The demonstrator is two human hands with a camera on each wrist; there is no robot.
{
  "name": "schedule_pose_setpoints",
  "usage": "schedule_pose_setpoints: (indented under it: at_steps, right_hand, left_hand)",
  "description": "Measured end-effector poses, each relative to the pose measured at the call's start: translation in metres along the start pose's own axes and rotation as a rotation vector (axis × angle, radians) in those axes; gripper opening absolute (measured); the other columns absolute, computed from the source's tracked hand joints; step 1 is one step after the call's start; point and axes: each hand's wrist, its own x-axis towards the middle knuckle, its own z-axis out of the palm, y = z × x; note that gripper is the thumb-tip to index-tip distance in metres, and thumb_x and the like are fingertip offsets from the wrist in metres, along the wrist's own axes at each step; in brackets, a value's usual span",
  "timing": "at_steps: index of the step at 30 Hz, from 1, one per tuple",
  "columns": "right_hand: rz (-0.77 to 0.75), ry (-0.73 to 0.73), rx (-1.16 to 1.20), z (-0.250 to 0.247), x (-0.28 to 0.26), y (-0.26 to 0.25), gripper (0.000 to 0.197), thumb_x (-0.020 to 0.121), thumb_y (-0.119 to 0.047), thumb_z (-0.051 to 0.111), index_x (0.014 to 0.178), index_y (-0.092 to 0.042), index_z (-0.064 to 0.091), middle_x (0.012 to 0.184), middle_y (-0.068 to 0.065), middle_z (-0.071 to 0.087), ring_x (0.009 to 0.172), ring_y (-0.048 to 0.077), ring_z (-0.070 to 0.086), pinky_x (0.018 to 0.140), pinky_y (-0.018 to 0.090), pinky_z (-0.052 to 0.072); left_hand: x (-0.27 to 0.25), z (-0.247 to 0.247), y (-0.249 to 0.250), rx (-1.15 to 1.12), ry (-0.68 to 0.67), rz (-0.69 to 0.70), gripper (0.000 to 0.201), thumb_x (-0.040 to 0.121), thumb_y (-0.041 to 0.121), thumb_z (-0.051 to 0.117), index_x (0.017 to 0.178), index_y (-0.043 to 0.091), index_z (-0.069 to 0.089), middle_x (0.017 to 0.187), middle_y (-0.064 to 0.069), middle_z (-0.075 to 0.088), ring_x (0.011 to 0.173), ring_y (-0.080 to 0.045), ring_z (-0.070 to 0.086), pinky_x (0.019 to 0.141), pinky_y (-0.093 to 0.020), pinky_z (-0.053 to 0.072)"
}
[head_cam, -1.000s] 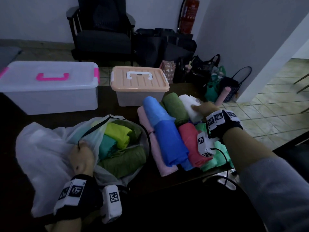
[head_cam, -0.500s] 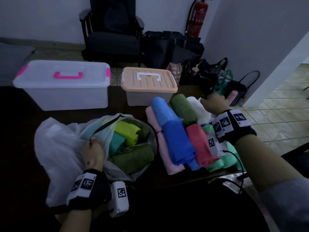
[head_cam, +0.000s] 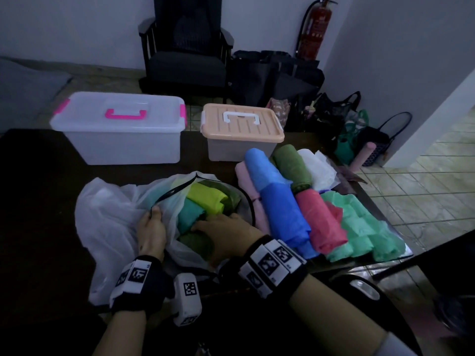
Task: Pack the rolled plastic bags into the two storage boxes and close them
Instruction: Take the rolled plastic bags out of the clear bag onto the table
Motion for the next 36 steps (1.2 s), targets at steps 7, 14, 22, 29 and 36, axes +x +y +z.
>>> schedule_pose_setpoints:
  at_steps: [7, 14, 22, 29, 36]
  right_hand:
    - [0.034, -0.029, 0.024, -0.007, 0.001, -0.001, 0.075, 0.068, -0.028, 0.082, 0.131, -0.014, 0.044, 0.132, 0.011, 0.048, 0.123, 0.03, 0.045, 0.1, 0.043, 0.04]
    - [0.082, 0.153, 0.503, -0.054, -0.032, 0.024, 0.051, 0.077, -0.027, 0.075, 0.12, -0.012, 0.052, 0.114, 0.002, 0.059, 0.101, 0.016, 0.057, 0.088, 0.026, 0.048]
    - [0.489, 0.679, 0.868, -0.117, -0.046, 0.101, 0.046, 0.08, -0.029, 0.072, 0.113, -0.002, 0.056, 0.112, 0.013, 0.063, 0.096, 0.023, 0.063, 0.085, 0.035, 0.054]
    - [0.859, 0.555, 0.412, -0.113, -0.014, 0.124, 0.068, 0.084, -0.034, 0.063, 0.135, 0.0, 0.035, 0.133, 0.021, 0.038, 0.123, 0.035, 0.039, 0.104, 0.043, 0.036]
    - [0.747, 0.412, 0.37, -0.097, 0.0, 0.129, 0.031, 0.088, -0.025, 0.06, 0.113, -0.007, 0.059, 0.12, 0.018, 0.058, 0.114, 0.034, 0.054, 0.098, 0.041, 0.044]
  left_hand:
    - [0.008, -0.001, -0.007, -0.03, 0.024, 0.008, 0.04, 0.101, 0.032, 0.033, 0.122, 0.005, 0.054, 0.123, -0.017, 0.057, 0.113, -0.033, 0.053, 0.102, -0.049, 0.04]
    - [0.012, -0.002, -0.011, -0.039, -0.007, 0.04, 0.039, 0.101, 0.031, 0.033, 0.121, 0.005, 0.054, 0.117, -0.014, 0.057, 0.111, -0.031, 0.053, 0.1, -0.047, 0.041]
    - [0.016, -0.002, -0.016, -0.012, 0.008, 0.076, 0.042, 0.101, 0.032, 0.032, 0.127, 0.006, 0.052, 0.126, -0.014, 0.054, 0.116, -0.031, 0.05, 0.103, -0.044, 0.039]
    - [0.018, 0.001, -0.017, -0.031, 0.026, 0.063, 0.042, 0.101, 0.03, 0.034, 0.129, 0.004, 0.051, 0.13, -0.016, 0.053, 0.118, -0.031, 0.049, 0.105, -0.044, 0.038]
    - [0.018, 0.001, -0.019, -0.035, 0.039, 0.047, 0.044, 0.1, 0.033, 0.034, 0.13, 0.005, 0.05, 0.133, -0.015, 0.051, 0.121, -0.032, 0.048, 0.106, -0.046, 0.036]
